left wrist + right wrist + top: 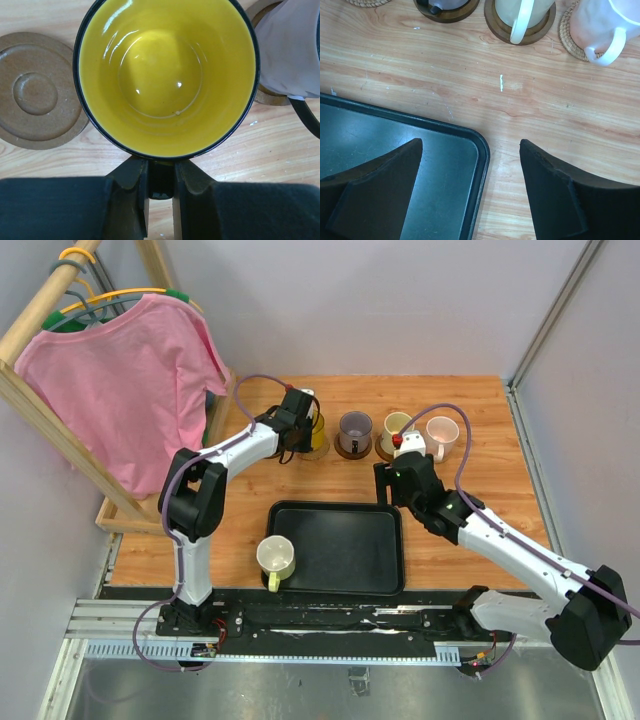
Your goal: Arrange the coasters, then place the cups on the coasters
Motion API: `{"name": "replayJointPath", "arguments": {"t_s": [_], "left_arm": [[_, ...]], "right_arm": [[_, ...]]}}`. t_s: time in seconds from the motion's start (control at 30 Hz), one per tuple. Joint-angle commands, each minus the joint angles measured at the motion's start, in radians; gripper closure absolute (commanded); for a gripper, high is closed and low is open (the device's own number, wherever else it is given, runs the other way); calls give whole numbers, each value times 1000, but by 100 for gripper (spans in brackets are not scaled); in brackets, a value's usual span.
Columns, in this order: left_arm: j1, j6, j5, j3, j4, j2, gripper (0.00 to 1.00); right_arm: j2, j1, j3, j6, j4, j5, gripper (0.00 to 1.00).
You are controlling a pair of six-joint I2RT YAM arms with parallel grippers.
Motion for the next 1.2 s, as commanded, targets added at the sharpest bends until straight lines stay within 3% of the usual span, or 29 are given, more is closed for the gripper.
{"name": "replayJointPath", "arguments": {"t_s": [0.0,1.17], "left_arm": [[1,-22,5,32,52,-13,99],[1,-57,6,-61,167,-16,99]], "right_arm": [[3,0,15,-15,25,8,20],[6,-7,-2,-7,29,-23,20]]}}
